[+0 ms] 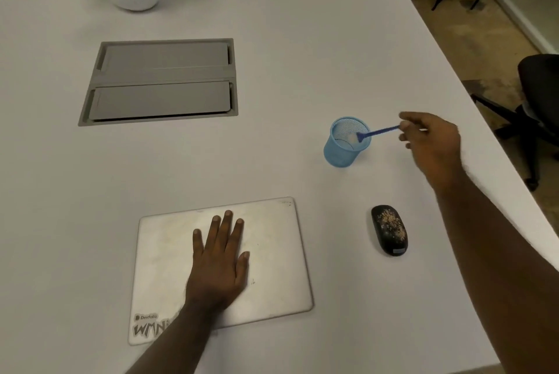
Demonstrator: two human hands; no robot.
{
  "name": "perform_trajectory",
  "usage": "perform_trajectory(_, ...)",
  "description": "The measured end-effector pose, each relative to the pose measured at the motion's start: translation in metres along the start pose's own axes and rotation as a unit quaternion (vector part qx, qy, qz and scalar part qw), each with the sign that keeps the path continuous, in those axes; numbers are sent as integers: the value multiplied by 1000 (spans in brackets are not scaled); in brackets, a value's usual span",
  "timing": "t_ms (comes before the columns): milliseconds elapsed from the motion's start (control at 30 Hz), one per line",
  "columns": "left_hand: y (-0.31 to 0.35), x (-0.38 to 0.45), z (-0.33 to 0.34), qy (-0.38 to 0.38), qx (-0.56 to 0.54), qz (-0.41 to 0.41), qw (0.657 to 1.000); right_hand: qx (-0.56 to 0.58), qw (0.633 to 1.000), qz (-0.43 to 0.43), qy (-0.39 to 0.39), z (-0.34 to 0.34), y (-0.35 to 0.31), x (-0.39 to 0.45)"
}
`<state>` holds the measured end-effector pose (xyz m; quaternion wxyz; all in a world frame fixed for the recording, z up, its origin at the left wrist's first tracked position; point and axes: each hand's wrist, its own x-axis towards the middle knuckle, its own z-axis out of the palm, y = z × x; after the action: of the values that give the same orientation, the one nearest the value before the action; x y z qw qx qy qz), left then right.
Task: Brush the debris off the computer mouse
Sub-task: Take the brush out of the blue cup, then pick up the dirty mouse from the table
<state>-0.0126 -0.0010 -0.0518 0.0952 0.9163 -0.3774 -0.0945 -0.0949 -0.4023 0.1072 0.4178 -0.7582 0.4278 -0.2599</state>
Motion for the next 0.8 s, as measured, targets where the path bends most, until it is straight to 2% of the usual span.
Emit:
perform_trajectory(133,2,0,-3,-5,3,-5,1000,158,975,147,53,-49,32,-44)
perform_trajectory(200,6,2,-9,-3,-3,-19,1000,238,944,216,71,-68,58,-72)
perform_trajectory(300,18,9,-24,12,-26,-40,999,343,884,312,59,-82,100,-112)
perform_trajectory(367,37,14,-33,32,-70,-28,997,367,855,362,52,-85,124,-137)
perform_trajectory(433,67,18,-38,45,-162,2,986,361,843,397,42,-84,142,-155)
perform_trajectory(567,142,25,-34,-18,-348,34,937,324,854,406,29,-75,153,-169)
perform_trajectory(700,203,43,-22,-126,-460,-99,873,260,898,354,38,-59,142,-160)
perform_trajectory(800,233,56,-15,-189,-523,-171,814,239,910,337,41,-51,140,-151)
